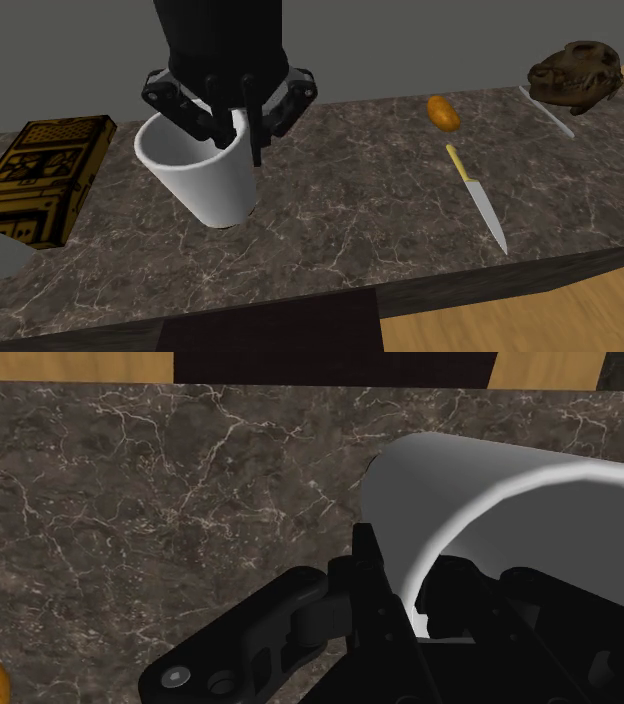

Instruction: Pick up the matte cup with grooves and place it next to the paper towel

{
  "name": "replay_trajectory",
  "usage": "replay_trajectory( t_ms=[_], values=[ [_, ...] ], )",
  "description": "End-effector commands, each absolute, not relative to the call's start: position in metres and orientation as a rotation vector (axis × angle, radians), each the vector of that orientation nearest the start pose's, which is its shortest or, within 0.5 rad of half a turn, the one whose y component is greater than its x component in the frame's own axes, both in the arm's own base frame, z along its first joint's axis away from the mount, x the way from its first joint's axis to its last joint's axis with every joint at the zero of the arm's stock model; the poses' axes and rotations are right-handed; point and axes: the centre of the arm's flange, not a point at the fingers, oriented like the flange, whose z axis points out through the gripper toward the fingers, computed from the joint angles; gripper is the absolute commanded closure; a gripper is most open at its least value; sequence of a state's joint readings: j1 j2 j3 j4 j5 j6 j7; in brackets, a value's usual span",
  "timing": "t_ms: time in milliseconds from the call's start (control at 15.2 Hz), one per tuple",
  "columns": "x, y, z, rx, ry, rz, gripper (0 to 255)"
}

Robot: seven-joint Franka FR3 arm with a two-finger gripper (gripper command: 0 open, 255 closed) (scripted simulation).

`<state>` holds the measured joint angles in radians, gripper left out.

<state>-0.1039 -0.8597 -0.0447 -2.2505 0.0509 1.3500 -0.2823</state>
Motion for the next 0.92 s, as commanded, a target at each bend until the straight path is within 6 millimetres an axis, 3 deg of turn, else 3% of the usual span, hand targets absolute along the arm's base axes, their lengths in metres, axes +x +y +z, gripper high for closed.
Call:
replay_trajectory(
  t_ms=[0,858],
  values=[
    [0.255,-0.014,0.639,-3.041,-0.241,0.035,255],
    [0.228,0.156,0.639,-3.041,-0.241,0.035,255]
  ],
)
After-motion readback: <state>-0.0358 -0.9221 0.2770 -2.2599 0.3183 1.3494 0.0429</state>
